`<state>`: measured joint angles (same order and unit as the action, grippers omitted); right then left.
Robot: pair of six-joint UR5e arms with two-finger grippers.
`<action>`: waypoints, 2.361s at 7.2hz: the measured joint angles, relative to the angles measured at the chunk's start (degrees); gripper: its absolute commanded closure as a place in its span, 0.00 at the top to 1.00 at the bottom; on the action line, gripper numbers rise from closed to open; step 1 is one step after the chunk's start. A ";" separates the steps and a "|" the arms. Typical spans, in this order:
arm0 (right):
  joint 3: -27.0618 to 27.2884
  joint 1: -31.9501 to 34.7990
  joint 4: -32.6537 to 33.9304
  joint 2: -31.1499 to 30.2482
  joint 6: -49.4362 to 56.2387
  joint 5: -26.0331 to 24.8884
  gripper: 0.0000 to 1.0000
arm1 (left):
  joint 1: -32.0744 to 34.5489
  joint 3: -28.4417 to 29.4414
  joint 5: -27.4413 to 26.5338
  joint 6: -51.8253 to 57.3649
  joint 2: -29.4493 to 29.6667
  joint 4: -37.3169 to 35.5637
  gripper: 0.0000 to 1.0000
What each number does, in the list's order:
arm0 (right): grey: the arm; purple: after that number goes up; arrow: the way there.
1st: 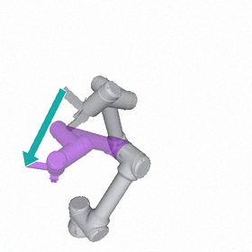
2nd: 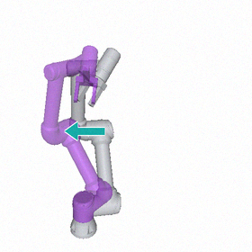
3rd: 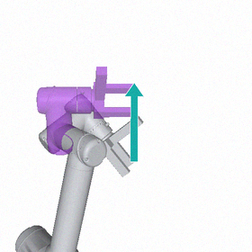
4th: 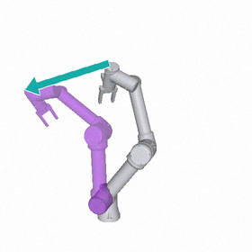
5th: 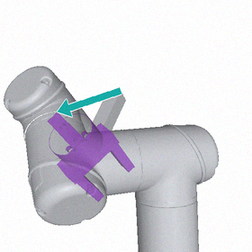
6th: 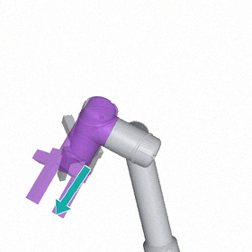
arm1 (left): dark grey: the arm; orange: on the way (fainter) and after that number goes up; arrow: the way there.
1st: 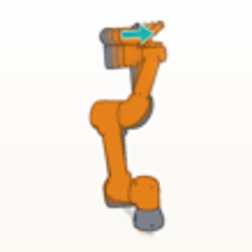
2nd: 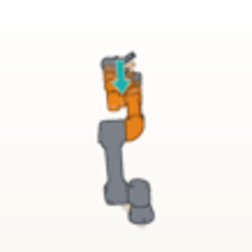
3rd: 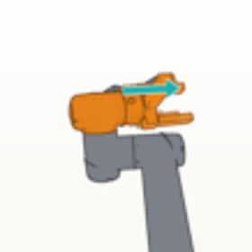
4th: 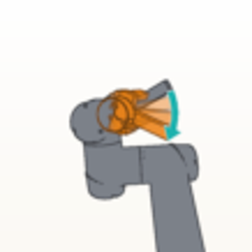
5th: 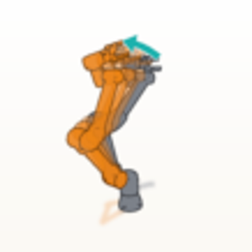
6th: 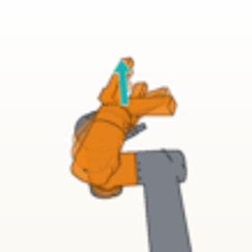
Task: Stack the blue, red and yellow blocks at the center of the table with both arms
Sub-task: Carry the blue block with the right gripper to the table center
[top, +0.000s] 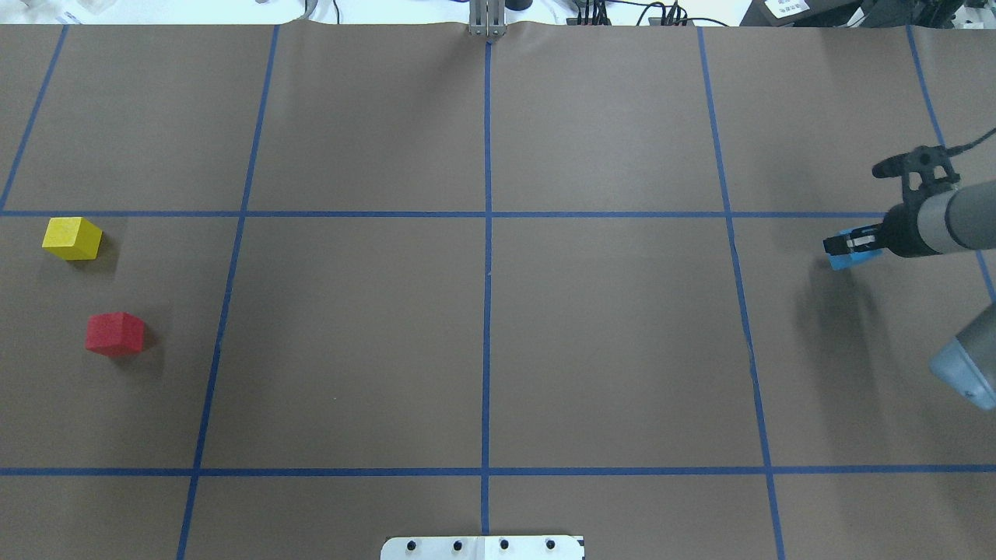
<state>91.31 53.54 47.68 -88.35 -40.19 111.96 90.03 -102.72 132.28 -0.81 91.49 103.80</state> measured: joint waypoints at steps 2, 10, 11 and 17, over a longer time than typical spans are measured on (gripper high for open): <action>-0.25 -2.38 8.39 10.09 -4.97 -0.23 0.00 | -0.01 0.18 0.00 0.00 0.00 0.00 1.00; -10.40 -22.19 36.02 45.78 -32.62 -14.34 0.31 | -0.03 1.97 0.00 -0.01 0.18 0.99 1.00; -11.47 -23.64 36.03 46.68 -33.37 -15.39 0.44 | -0.03 2.07 0.00 -0.04 0.17 1.29 1.00; -12.38 -28.44 33.17 47.16 -37.46 -21.08 0.99 | -0.02 2.43 0.00 0.02 -0.01 1.58 1.00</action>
<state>78.93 25.09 80.85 -41.20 -77.65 90.88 90.00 -100.30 132.28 -0.79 91.48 105.38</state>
